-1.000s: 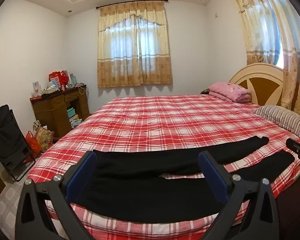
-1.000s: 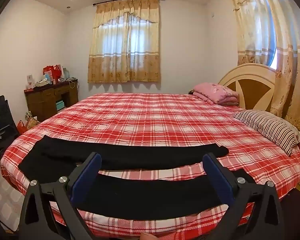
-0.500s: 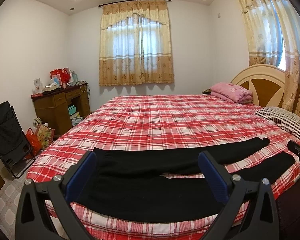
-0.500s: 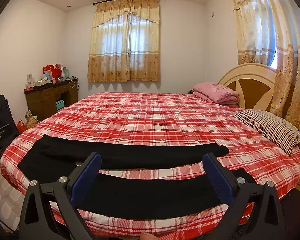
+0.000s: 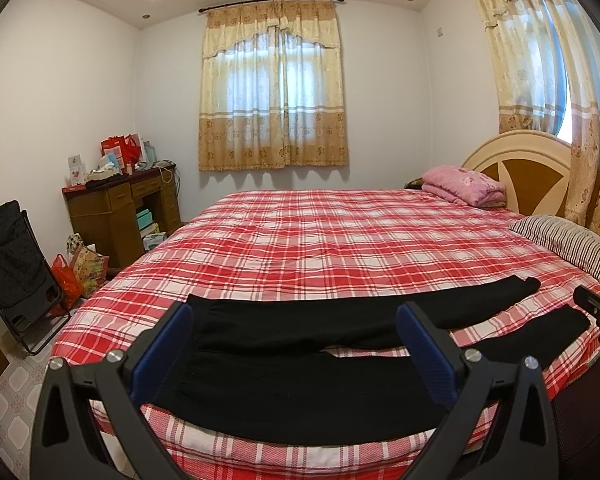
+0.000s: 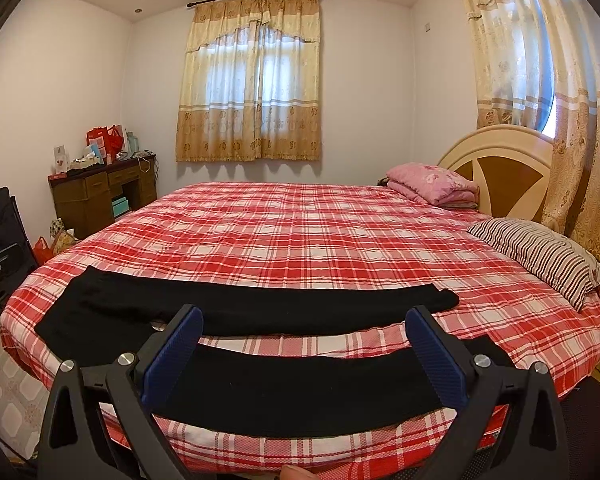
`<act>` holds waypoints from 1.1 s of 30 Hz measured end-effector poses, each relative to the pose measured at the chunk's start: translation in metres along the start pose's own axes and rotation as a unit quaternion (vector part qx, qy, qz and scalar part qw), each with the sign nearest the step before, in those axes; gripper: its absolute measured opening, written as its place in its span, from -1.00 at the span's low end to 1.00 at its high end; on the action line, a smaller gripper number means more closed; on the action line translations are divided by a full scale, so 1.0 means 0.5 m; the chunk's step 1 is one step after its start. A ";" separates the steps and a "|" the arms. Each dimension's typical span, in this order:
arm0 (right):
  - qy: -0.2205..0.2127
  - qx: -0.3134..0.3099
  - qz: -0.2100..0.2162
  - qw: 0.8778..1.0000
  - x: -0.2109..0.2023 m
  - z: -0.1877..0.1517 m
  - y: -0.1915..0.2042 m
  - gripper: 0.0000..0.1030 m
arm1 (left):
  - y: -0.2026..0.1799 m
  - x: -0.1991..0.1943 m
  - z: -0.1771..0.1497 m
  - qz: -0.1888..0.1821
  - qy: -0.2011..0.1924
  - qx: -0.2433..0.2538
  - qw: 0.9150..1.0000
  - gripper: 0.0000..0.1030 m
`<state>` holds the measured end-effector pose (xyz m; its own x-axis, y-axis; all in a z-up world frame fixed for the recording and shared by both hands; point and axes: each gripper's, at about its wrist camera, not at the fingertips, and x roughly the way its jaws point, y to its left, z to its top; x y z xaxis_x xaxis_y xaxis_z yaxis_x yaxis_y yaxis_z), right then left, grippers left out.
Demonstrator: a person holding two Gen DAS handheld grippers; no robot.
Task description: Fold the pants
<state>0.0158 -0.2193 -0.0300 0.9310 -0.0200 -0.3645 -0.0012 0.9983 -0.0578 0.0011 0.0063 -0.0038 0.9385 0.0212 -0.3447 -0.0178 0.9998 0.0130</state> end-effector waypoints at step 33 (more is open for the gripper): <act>0.009 -0.009 0.001 1.000 0.012 -0.015 0.012 0.98 | 0.006 0.009 -0.010 0.003 0.011 -0.005 1.000 1.00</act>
<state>0.0186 -0.2138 -0.0393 0.9240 -0.0195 -0.3819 -0.0092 0.9973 -0.0731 0.0034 0.0096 -0.0100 0.9305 0.0265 -0.3653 -0.0260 0.9996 0.0065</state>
